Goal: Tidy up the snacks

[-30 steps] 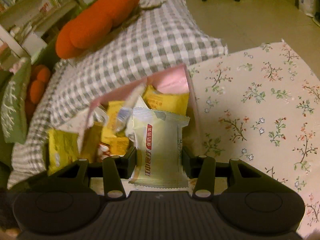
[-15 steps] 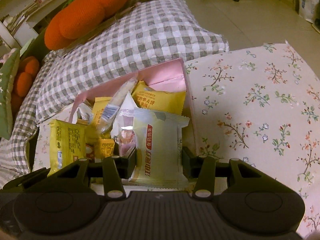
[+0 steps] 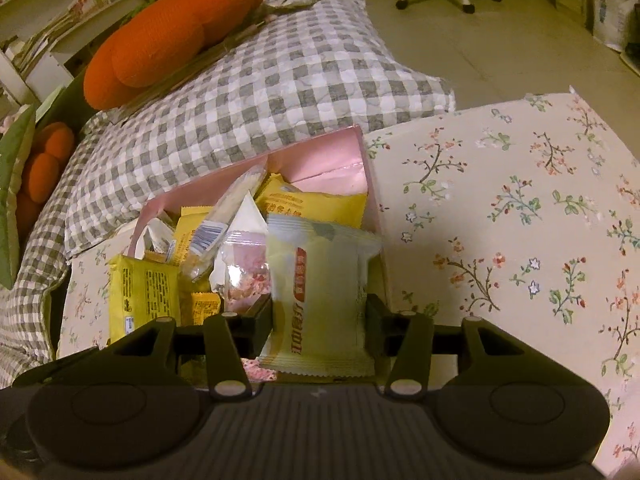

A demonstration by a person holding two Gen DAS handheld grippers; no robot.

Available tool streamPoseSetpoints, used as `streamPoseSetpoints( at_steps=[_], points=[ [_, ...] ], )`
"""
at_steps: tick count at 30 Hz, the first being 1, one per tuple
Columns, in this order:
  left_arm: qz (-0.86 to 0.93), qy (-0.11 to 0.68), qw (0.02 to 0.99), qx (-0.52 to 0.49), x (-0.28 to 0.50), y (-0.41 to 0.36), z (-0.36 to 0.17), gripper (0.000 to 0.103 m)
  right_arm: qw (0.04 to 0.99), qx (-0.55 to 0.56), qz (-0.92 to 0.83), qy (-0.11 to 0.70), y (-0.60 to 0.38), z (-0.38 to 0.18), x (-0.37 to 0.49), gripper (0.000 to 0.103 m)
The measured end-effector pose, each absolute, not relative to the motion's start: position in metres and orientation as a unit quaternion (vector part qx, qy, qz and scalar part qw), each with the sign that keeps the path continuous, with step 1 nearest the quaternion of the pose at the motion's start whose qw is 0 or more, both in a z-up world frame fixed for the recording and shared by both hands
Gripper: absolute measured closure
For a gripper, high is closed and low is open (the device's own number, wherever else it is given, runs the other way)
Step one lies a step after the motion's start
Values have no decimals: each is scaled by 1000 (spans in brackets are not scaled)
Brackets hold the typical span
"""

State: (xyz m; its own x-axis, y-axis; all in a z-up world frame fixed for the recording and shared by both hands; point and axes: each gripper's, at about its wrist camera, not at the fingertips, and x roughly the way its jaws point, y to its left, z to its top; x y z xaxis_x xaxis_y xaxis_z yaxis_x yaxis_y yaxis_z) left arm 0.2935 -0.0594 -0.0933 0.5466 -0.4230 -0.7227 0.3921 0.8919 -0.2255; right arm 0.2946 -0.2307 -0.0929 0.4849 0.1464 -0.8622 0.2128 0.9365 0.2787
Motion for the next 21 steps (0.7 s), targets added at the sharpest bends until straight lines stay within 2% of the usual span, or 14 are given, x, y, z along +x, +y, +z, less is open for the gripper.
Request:
streamPoseSetpoints(
  at_steps=[5, 10, 16, 19, 21],
  points=[
    [-219, 396, 891, -31, 295, -47, -81, 43, 846, 167, -21, 505, -227, -91, 293, 51],
    [-187, 378, 906, -29, 295, -28, -63, 38, 854, 171, -30, 491, -233, -81, 289, 50],
    [-153, 359, 921, -11, 276, -16, -30, 36, 859, 197, -27, 471, -240, -56, 270, 46],
    [-126, 351, 928, 24, 250, -19, -12, 28, 865, 175, -22, 469, -229, -41, 257, 41],
    [-116, 354, 927, 41, 234, -20, -8, 25, 870, 147, -10, 471, -215, -33, 247, 33]
  ],
)
